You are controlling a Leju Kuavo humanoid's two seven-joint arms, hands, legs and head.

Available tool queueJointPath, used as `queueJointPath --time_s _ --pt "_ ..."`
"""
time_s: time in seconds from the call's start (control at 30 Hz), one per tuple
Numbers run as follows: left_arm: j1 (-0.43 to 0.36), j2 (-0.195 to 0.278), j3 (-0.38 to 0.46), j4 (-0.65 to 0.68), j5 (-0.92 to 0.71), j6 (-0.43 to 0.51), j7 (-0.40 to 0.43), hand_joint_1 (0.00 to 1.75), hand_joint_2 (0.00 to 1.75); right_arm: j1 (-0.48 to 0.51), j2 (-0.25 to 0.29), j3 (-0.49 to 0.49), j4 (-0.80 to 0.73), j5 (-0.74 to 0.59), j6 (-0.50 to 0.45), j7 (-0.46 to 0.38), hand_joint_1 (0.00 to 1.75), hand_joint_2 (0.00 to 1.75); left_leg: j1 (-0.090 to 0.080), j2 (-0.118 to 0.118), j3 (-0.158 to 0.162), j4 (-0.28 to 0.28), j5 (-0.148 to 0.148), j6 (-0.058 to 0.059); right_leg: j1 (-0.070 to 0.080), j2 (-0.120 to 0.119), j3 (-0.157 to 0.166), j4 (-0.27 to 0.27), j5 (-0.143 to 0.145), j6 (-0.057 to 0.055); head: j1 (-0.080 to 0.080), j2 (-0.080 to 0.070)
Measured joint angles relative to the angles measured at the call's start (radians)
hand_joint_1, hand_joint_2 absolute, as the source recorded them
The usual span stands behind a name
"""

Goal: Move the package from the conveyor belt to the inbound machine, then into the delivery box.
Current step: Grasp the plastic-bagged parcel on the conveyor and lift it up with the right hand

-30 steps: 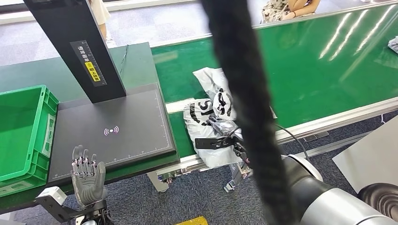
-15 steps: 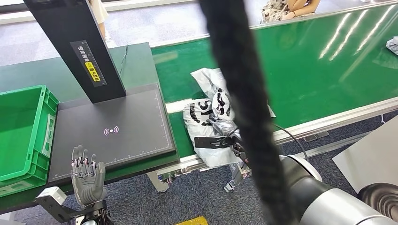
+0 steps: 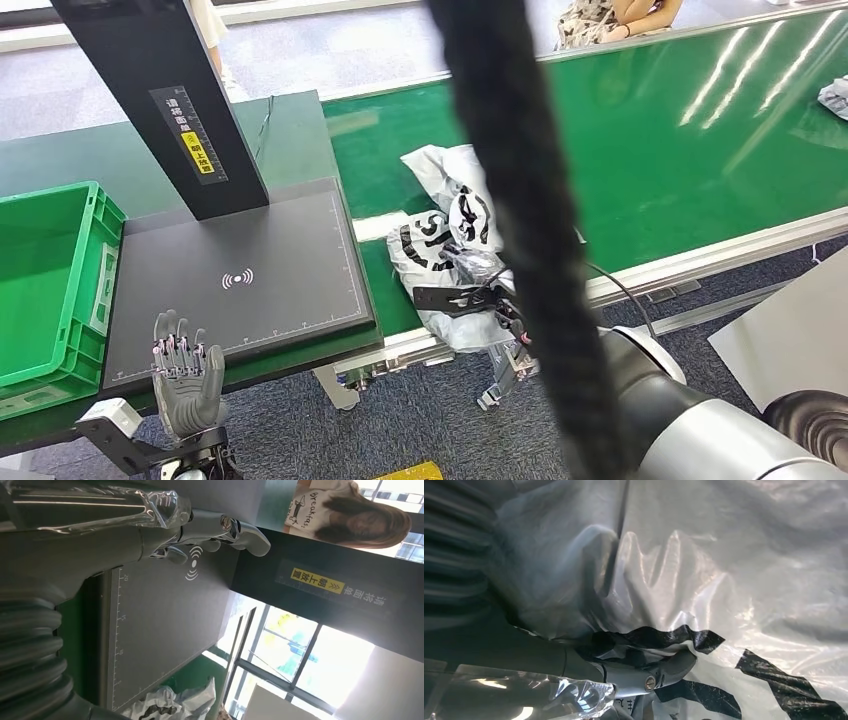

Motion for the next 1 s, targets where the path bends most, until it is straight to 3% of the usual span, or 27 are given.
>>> queueJointPath --time_s 0.4,0.47,0.53,0.6,1.0 --pt "0.000 0.000 0.000 -0.001 0.001 0.000 0.000 0.00 1.75 -0.006 0.009 0.001 0.000 0.019 -0.004 0.008 0.00 1.75 0.000 0.000 0.001 0.000 0.000 0.000 0.000 0.000 0.001 0.000 0.000 0.000 0.000 0.000" --pt "0.000 0.000 0.000 -0.002 0.002 0.000 0.000 0.00 1.75 -0.007 0.009 0.001 0.000 0.020 -0.002 0.008 0.73 1.75 0.000 0.000 0.001 0.000 0.000 0.000 0.000 0.000 0.001 0.000 0.000 0.000 0.000 0.000" --pt "0.001 0.000 0.000 -0.005 0.003 0.000 0.000 0.00 1.75 -0.006 0.010 0.001 0.000 0.019 -0.001 0.008 1.60 1.75 0.000 0.000 0.001 0.000 0.000 0.000 0.000 0.000 0.001 0.000 0.000 0.000 0.000 0.000" --pt "0.001 0.000 0.000 -0.008 0.003 0.001 0.000 0.00 1.75 -0.005 0.010 0.001 0.000 0.016 0.001 0.005 1.75 1.75 0.000 0.000 0.001 0.000 0.000 0.000 0.000 0.000 0.001 0.000 0.000 0.000 0.000 0.000" --pt "0.004 0.000 0.005 -0.018 0.006 0.001 0.000 0.00 1.75 -0.017 0.009 -0.002 0.000 -0.003 -0.005 -0.010 1.75 1.75 0.000 -0.001 0.001 0.000 0.000 0.000 0.000 0.000 0.001 0.000 0.000 0.000 0.000 0.000"
